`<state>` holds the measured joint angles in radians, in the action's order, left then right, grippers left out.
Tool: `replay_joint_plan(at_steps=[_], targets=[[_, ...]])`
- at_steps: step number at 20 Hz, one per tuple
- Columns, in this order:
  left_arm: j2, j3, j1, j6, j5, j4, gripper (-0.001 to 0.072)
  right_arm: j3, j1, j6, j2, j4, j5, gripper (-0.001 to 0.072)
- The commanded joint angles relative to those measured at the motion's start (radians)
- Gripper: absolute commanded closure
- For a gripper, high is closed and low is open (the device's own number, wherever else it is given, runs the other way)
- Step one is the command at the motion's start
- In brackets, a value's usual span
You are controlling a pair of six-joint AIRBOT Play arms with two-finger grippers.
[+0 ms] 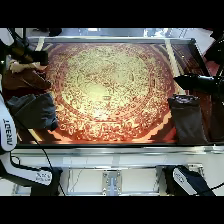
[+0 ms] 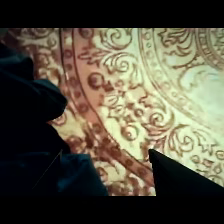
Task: Fold the shirts.
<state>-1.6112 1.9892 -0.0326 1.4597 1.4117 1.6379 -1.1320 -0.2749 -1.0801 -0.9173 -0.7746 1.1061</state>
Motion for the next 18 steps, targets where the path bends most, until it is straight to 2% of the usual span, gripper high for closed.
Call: replay_joint_plan(at_steps=[1, 3, 4, 9, 14, 15, 16, 18], targets=[[-0.137, 0.0, -0.066, 0.068, 0.201, 0.105, 0.0078, 0.0, 0.001, -0.003, -0.001, 0.011, -0.002, 0.0691], [-0.217, 0.0, -0.074, 0.071, 0.319, 0.103, 0.0076, 0.0, 0.001, -0.003, -0.001, 0.011, 0.006, 0.0661], [-0.243, 0.0, -0.074, 0.07, 0.343, 0.089, 0.0076, 0.0, 0.001, -0.002, -0.001, 0.011, -0.001, 0.0609], [-0.323, -0.001, -0.085, 0.059, 0.416, 0.074, 0.0075, 0.0, 0.001, -0.002, -0.001, 0.011, -0.001, 0.0604], [-0.359, -0.001, -0.153, 0.052, 0.389, 0.081, 0.0084, 0.0, 0.001, -0.002, -0.001, 0.011, -0.003, 0.0606], [-0.366, -0.002, -0.167, 0.053, 0.404, 0.081, 0.0325, 0.0, 0.001, -0.002, -0.001, 0.012, -0.008, 0.0606], [-0.367, -0.001, -0.174, 0.051, 0.409, 0.082, 0.0698, 0.0, 0.001, -0.002, -0.001, 0.012, -0.014, 0.0606], [-0.367, -0.001, -0.182, 0.047, 0.402, 0.082, 0.0698, 0.0, 0.001, -0.002, -0.001, 0.013, -0.035, 0.0606]])
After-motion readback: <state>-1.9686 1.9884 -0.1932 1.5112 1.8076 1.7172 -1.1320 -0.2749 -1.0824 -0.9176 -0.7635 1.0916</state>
